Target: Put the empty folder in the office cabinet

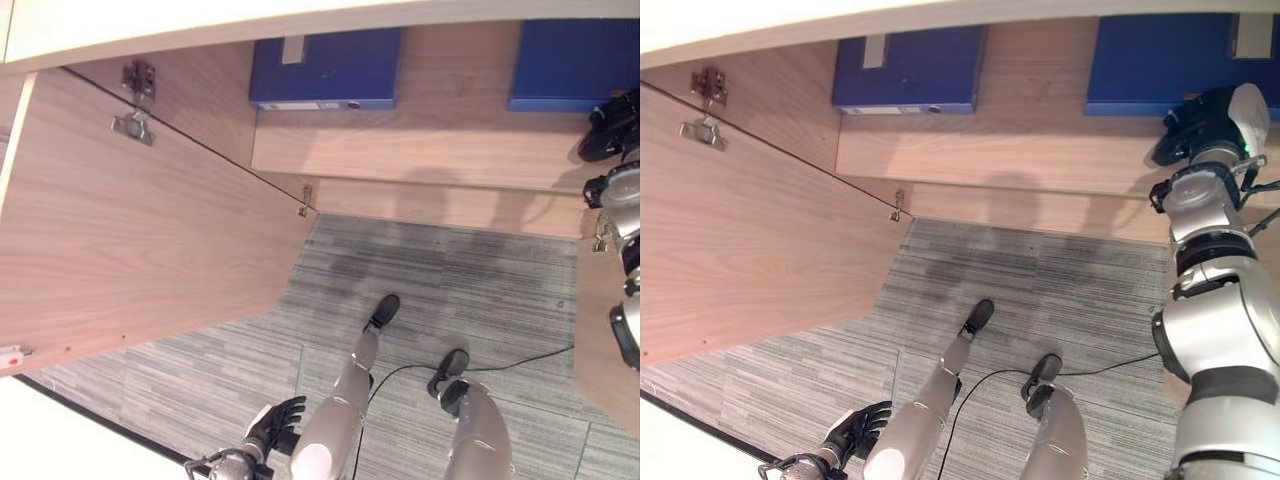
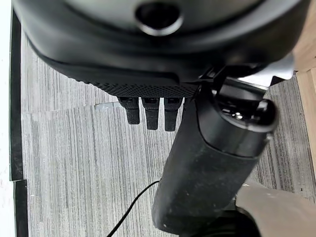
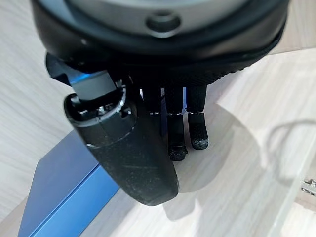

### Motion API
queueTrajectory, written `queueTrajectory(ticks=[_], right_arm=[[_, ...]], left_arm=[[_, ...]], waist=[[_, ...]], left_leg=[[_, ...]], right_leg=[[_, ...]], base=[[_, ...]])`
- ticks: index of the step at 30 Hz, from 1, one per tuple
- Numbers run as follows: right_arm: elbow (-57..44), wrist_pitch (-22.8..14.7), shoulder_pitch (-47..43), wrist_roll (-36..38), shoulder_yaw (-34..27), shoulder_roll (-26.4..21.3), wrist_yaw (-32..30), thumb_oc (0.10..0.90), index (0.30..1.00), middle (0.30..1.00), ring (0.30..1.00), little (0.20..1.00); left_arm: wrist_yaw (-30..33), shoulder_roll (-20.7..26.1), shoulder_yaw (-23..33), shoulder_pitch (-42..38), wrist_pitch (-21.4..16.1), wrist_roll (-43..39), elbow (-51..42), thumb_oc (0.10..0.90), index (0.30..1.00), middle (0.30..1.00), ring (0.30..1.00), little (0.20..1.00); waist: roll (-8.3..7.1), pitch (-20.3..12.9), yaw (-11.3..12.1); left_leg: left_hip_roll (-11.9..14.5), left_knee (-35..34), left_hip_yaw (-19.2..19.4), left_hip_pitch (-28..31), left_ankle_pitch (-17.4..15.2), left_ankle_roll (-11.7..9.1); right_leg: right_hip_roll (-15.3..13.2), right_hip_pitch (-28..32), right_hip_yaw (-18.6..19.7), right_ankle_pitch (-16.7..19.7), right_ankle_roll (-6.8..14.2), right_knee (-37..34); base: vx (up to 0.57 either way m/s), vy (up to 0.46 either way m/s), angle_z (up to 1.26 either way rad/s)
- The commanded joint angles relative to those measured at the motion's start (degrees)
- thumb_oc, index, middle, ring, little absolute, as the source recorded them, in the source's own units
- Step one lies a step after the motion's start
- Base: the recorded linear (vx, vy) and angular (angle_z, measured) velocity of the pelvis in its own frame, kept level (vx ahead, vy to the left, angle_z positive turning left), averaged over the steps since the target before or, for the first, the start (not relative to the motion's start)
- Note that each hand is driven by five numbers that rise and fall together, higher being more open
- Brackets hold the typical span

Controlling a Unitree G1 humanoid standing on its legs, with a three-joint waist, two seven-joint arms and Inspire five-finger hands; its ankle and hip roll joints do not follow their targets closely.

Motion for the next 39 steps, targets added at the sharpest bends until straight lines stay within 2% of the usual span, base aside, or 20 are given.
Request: queueTrajectory(ticks=[1, 5, 11, 12, 13, 15, 17, 21, 22, 23, 25, 26, 27, 28, 30, 31, 32, 36, 38, 39], right_arm=[[-5.88, -4.65, -9.97, -1.65, 5.32, -9.19, -2.74, 0.400, 0.300, 0.300, 0.300, 0.300], [-6.64, -4.78, -8.71, -1.47, 4.54, -8.78, -2.53, 0.400, 0.300, 0.300, 0.300, 0.300], [-16.06, -7.49, 3.04, 1.91, -6.39, -4.67, -4.36, 0.400, 0.300, 0.300, 0.300, 0.300], [-16.45, -7.38, 3.63, 1.79, -6.88, -4.65, -4.46, 0.444, 0.366, 0.366, 0.366, 0.366], [-19.03, -8.14, 6.06, 2.44, -9.01, -3.48, -4.92, 0.800, 0.900, 0.900, 0.900, 0.900], [-29.91, -10.12, 17.77, 2.90, -18.41, 3.20, -6.74, 0.800, 0.900, 0.900, 0.900, 0.900], [-32.37, -10.40, 20.63, 1.82, -20.17, 4.87, -6.94, 0.800, 0.900, 0.900, 0.900, 0.900], [-45.45, -10.86, 38.17, -2.73, -25.63, 13.56, -5.43, 0.800, 0.900, 0.900, 0.900, 0.900], [-48.91, -11.78, 46.28, -1.99, -27.76, 19.10, -4.35, 0.800, 0.900, 0.900, 0.900, 0.900], [-49.12, -11.68, 46.52, -2.05, -27.86, 19.19, -4.35, 0.800, 0.900, 0.900, 0.900, 0.900], [-52.98, -11.57, 55.37, -3.05, -28.36, 23.18, -1.75, 0.800, 0.900, 0.900, 0.900, 0.900], [-55.38, -11.08, 59.54, -3.40, -27.10, 25.70, 1.27, 0.800, 0.900, 0.900, 0.900, 0.900], [-55.46, -11.02, 59.59, -3.42, -27.09, 25.72, 1.27, 0.800, 0.900, 0.900, 0.900, 0.900], [-56.76, -11.10, 61.55, -4.04, -26.24, 26.26, 2.31, 0.800, 0.900, 0.900, 0.900, 0.900], [-57.89, -11.35, 67.40, -4.04, -24.28, 26.74, 4.96, 0.800, 0.900, 0.900, 0.900, 0.900], [-54.91, -11.22, 67.47, -3.91, -21.06, 27.32, 6.18, 0.800, 0.900, 0.900, 0.900, 0.900], [-54.80, -10.93, 68.27, -5.33, -19.18, 26.90, 6.98, 0.800, 0.900, 0.900, 0.900, 0.900], [-55.31, -10.47, 69.97, -9.46, -15.38, 24.68, 9.03, 0.800, 0.900, 0.900, 0.900, 0.900], [-55.14, -10.28, 70.55, -10.63, -14.16, 23.99, 10.03, 0.800, 0.900, 0.900, 0.900, 0.900], [-54.05, -10.20, 69.24, -11.01, -13.15, 23.52, 10.25, 0.800, 0.900, 0.900, 0.900, 0.900]], left_arm=[[-0.96, 5.39, -3.74, 1.96, 0.29, -2.00, 0.17, 0.800, 0.900, 0.900, 0.900, 0.900], [-1.03, 5.31, -3.56, 1.58, 0.40, -1.77, 0.50, 0.800, 0.900, 0.900, 0.900, 0.900], [-0.96, 3.56, -1.90, -0.74, 1.09, -0.50, 2.39, 0.800, 0.900, 0.900, 0.900, 0.900], [-0.95, 3.73, -1.93, -0.69, 1.06, -0.46, 2.44, 0.800, 0.900, 0.900, 0.900, 0.900], [-0.75, 2.96, -1.28, -1.09, 1.30, -0.02, 2.98, 0.800, 0.900, 0.900, 0.900, 0.900], [-0.18, 1.28, 1.06, -1.94, 2.10, 0.39, 4.71, 0.800, 0.900, 0.900, 0.900, 0.900], [-0.08, 0.71, 2.14, -2.16, 2.29, 0.60, 5.62, 0.800, 0.900, 0.900, 0.900, 0.900], [0.10, -0.89, 5.97, -3.27, 3.38, 1.48, 7.60, 0.800, 0.900, 0.900, 0.900, 0.900], [0.18, -1.35, 8.08, -4.69, 4.07, 0.83, 8.82, 0.800, 0.900, 0.900, 0.900, 0.900], [0.17, -1.27, 8.03, -4.62, 4.06, 0.83, 8.83, 0.800, 0.900, 0.900, 0.900, 0.900], [0.51, -2.65, 10.28, -5.43, 4.56, 1.16, 10.57, 0.800, 0.900, 0.900, 0.900, 0.900], [1.54, -3.57, 12.96, -5.84, 4.96, 1.08, 12.50, 0.800, 0.900, 0.900, 0.900, 0.900], [1.53, -3.57, 12.99, -5.83, 4.94, 1.09, 12.52, 0.800, 0.900, 0.900, 0.900, 0.900], [1.99, -3.88, 13.86, -6.02, 4.85, 0.34, 12.29, 0.800, 0.900, 0.900, 0.900, 0.900], [3.71, -5.48, 15.05, -5.33, 3.77, -2.93, 11.33, 0.800, 0.900, 0.900, 0.900, 0.900], [4.55, -5.60, 16.31, -5.61, 3.88, -4.36, 12.58, 0.800, 0.900, 0.900, 0.900, 0.900], [5.00, -5.99, 16.71, -5.78, 3.55, -4.39, 13.50, 0.800, 0.900, 0.900, 0.900, 0.900], [5.96, -7.16, 18.45, -5.81, 2.96, -5.86, 14.04, 0.800, 0.900, 0.900, 0.900, 0.900], [5.82, -7.55, 18.45, -4.61, 2.54, -6.36, 13.40, 0.800, 0.900, 0.900, 0.900, 0.900], [5.83, -8.13, 17.51, -3.53, 2.15, -6.11, 12.65, 0.800, 0.900, 0.900, 0.900, 0.900]], waist=[[-0.84, -0.39, 2.15], [-1.28, -0.55, 2.13], [-2.81, -1.07, 0.91], [-2.94, -1.12, 0.98], [-3.13, -1.33, 0.66], [-4.61, -1.95, -0.68], [-5.00, -2.21, -1.14], [-7.11, -3.59, -3.43], [-7.84, -4.41, -4.89], [-7.88, -4.42, -4.91], [-9.11, -5.84, -7.09], [-9.71, -6.40, -8.93], [-9.77, -6.27, -8.91], [-9.84, -6.15, -9.92], [-11.18, -7.09, -13.52], [-12.27, -8.46, -12.70], [-12.78, -9.52, -12.32], [-12.83, -10.91, -11.64], [-12.04, -11.20, -10.99], [-11.26, -10.62, -10.26]], left_leg=[[0.04, -0.73, 4.95, 8.99, -9.27, 0.65], [0.25, -0.73, 5.03, 9.58, -9.53, 0.75], [0.78, -0.73, 6.30, 11.32, -10.55, 1.16], [0.79, -0.73, 6.27, 11.39, -10.55, 1.17], [0.84, -0.73, 6.57, 11.66, -10.71, 1.27], [1.12, -0.73, 6.94, 13.59, -11.71, 2.01], [1.20, -0.73, 7.06, 14.22, -11.92, 2.24], [1.64, -0.60, 7.66, 18.02, -13.32, 3.26], [1.50, -0.34, 7.73, 19.81, -12.60, 4.01], [1.46, -0.36, 7.67, 19.91, -12.56, 4.04], [1.89, -0.16, 8.21, 23.35, -13.70, 4.52], [3.11, -0.07, 9.54, 26.70, -14.42, 4.95], [3.05, -0.08, 9.61, 26.87, -14.43, 4.98], [3.67, -0.06, 10.08, 28.48, -14.56, 5.15], [3.58, 0.73, 9.58, 29.65, -13.77, 4.77], [2.34, 0.96, 9.71, 29.62, -13.17, 4.11], [2.09, 0.60, 9.08, 29.93, -13.01, 3.88], [1.96, 0.32, 7.73, 29.81, -12.04, 2.22], [1.86, 0.16, 6.87, 29.53, -10.90, 1.24], [1.86, 0.34, 6.56, 28.26, -8.92, -0.36]], right_leg=[[0.56, 10.55, -1.20, 5.16, 4.26, -16.93], [0.56, 11.97, -1.79, 5.33, 4.34, -17.48], [0.64, 16.10, -3.12, 7.46, 5.35, -20.84], [0.68, 16.25, -3.17, 7.54, 5.37, -21.00], [0.75, 16.80, -3.27, 7.95, 5.53, -21.69], [1.17, 19.72, -2.81, 9.09, 5.93, -23.96], [1.18, 20.32, -2.79, 9.46, 6.07, -24.07], [0.86, 24.07, -2.73, 9.81, 6.62, -24.44], [0.62, 25.73, -3.24, 11.23, 6.63, -24.22], [0.59, 25.89, -3.31, 11.28, 6.67, -24.31], [0.08, 27.91, -3.26, 10.75, 7.10, -22.40], [-0.37, 28.06, -2.76, 11.30, 8.18, -18.10], [-0.46, 28.11, -2.67, 11.20, 8.21, -17.93], [-0.53, 28.01, -1.96, 12.19, 9.52, -15.30], [7.45, 29.77, 7.59, 8.75, 8.76, -17.77], [9.83, 32.48, 8.59, 8.28, 6.58, -22.85], [9.59, 34.35, 7.46, 7.90, 5.32, -25.67], [10.09, 37.94, 6.93, 8.22, 4.45, -31.11], [10.04, 39.89, 5.40, 8.18, 3.42, -32.94], [9.76, 40.64, 4.00, 8.06, 2.91, -33.99]], base=[[0.03, -0.037, 0.15], [0.00, -0.017, 0.06], [-0.02, 0.038, 0.16], [-0.01, 0.049, 0.11], [0.00, 0.045, 0.24], [0.02, 0.093, 0.31], [0.02, 0.093, 0.17], [0.04, 0.181, 0.03], [0.00, 0.218, 0.20], [0.01, 0.221, 0.04], [0.11, 0.173, -0.05], [0.12, 0.165, -0.03], [0.07, 0.142, -0.30], [-0.04, 0.039, -0.56], [-0.04, -0.036, -0.35], [0.00, -0.142, 0.32], [0.00, -0.117, 0.36], [-0.03, -0.153, 0.30], [-0.12, -0.091, 0.62], [-0.14, -0.026, 0.82]])
